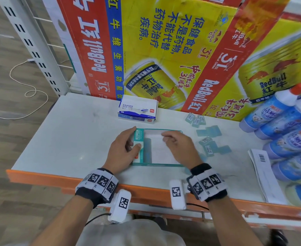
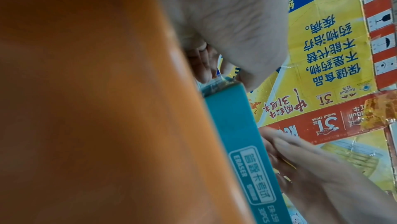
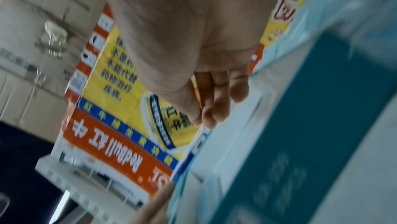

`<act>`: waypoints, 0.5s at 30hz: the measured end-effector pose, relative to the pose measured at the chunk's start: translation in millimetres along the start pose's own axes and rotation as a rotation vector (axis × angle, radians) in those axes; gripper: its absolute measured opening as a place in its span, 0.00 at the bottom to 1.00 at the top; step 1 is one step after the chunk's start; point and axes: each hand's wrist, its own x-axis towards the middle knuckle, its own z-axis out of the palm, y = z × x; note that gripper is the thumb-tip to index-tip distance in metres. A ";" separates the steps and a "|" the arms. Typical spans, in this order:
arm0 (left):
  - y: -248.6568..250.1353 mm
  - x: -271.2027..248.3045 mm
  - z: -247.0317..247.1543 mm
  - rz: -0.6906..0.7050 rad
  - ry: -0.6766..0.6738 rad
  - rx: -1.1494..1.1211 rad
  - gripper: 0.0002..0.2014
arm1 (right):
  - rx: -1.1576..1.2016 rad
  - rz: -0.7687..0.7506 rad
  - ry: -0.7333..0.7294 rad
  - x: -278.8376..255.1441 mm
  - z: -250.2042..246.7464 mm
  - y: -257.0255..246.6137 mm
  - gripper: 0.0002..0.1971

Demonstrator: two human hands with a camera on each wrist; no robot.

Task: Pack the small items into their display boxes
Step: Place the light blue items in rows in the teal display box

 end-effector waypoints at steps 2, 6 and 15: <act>-1.1 0.0 -0.9 0.004 0.003 -0.003 0.27 | -0.001 0.022 0.113 -5.3 -22.2 8.9 0.09; -2.4 1.2 -0.9 0.011 0.007 0.001 0.26 | -0.244 0.144 0.165 -17.8 -52.2 35.3 0.10; -3.4 2.0 0.4 0.022 0.024 -0.004 0.26 | -0.347 0.232 -0.040 -27.6 -57.4 51.2 0.25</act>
